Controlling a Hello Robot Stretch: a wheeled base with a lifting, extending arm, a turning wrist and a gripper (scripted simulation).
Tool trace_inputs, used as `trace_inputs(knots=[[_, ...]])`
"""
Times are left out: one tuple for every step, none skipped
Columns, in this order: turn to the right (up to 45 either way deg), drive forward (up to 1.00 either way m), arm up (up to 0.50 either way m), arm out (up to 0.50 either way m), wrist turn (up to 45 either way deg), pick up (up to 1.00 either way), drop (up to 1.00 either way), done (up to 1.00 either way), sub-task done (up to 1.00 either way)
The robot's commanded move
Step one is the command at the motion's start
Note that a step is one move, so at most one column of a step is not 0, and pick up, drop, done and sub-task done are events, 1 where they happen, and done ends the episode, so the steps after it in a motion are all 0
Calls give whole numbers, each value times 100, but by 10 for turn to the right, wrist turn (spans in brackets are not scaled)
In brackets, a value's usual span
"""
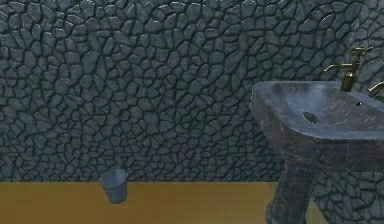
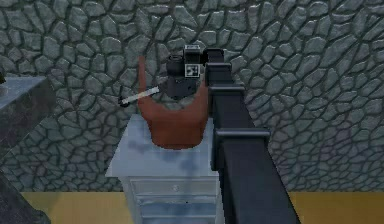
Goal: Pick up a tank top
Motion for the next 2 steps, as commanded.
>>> trace_inputs(knots=[[0, 0, 0, 0, 450, 0, 0, 0, 0], [0, 0, 0, 0, 90, 0, 0, 0, 0]])
